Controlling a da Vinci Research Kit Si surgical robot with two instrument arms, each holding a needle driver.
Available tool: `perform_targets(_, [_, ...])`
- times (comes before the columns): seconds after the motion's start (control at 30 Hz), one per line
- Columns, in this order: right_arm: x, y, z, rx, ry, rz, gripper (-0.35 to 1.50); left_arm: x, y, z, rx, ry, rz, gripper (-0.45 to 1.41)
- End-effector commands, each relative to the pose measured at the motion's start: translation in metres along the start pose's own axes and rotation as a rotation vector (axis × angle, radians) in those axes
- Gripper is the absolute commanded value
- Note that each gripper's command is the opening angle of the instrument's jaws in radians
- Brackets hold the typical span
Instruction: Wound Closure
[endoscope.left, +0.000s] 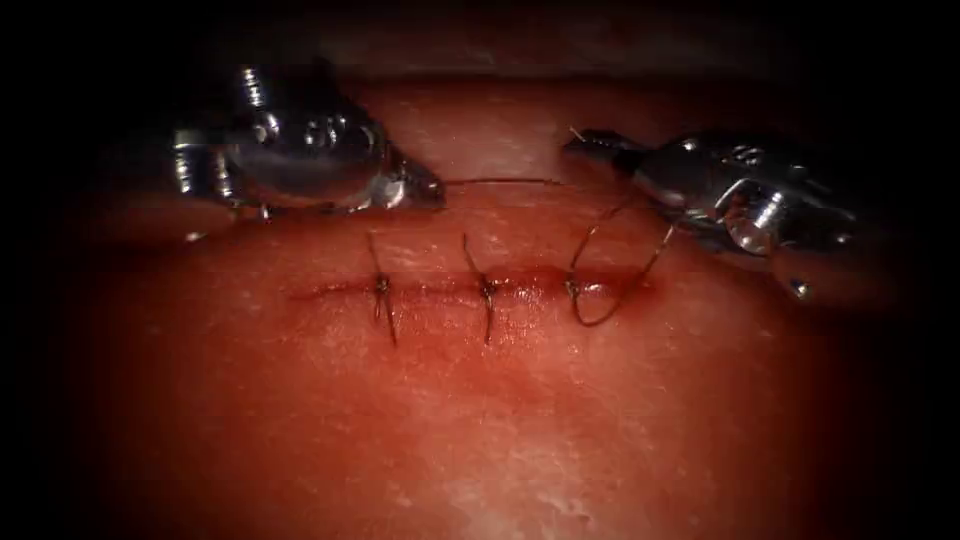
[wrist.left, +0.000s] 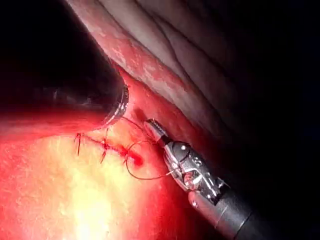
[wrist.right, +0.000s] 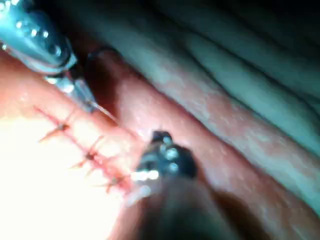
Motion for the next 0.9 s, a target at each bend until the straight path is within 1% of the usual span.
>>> perform_targets(0.03, [-0.0003,-0.0006,-0.0004,0.009,0.017,-0.002,-0.35,0.0004,-0.0025,0.0008,0.004,-0.015,-0.001,-0.35])
perform_targets(0.1, [-0.0004,-0.0009,-0.0012,0.017,0.032,-0.008,-0.35,0.0005,-0.0045,0.0009,0.004,-0.027,-0.009,-0.35])
perform_targets(0.13, [-0.0004,-0.0009,-0.0012,0.017,0.032,-0.008,-0.35,0.0005,-0.0045,0.0009,0.004,-0.027,-0.009,-0.35])
perform_targets(0.2, [-0.0007,-0.0014,-0.0021,0.025,0.047,-0.014,-0.35,0.0008,-0.0074,0.0008,0.007,-0.035,-0.016,-0.35])
perform_targets(0.3, [-0.0012,-0.002,-0.0028,0.035,0.055,-0.03,-0.35,0.0013,-0.0098,0.0006,0.016,-0.037,-0.031,-0.35])
perform_targets(0.47, [-0.002,-0.0027,-0.0033,0.053,0.058,-0.049,-0.35,0.0029,-0.0135,-0.0005,0.023,-0.045,-0.051,-0.35])
perform_targets(0.5, [-0.0023,-0.0029,-0.0035,0.064,0.06,-0.055,-0.35,0.0037,-0.0148,-0.0015,0.029,-0.046,-0.061,-0.35])
perform_targets(0.57, [-0.0025,-0.003,-0.0037,0.072,0.062,-0.061,-0.35,0.0044,-0.0157,-0.0025,0.032,-0.046,-0.069,-0.35])
perform_targets(0.6, [-0.0029,-0.0032,-0.004,0.08,0.065,-0.068,-0.35,0.0051,-0.0167,-0.0038,0.037,-0.047,-0.083,-0.35])
perform_targets(0.7, [-0.0038,-0.0035,-0.0042,0.098,0.064,-0.087,-0.35,0.006,-0.0185,-0.0061,0.049,-0.049,-0.09,-0.35])
perform_targets(0.8, [-0.0051,-0.0039,-0.0041,0.135,0.052,-0.099,-0.35,0.0066,-0.0198,-0.0078,0.057,-0.052,-0.088,-0.35])
perform_targets(0.9, [-0.0057,-0.0044,-0.0042,0.149,0.043,-0.106,-0.35,0.0069,-0.0208,-0.0088,0.064,-0.051,-0.09,-0.35])
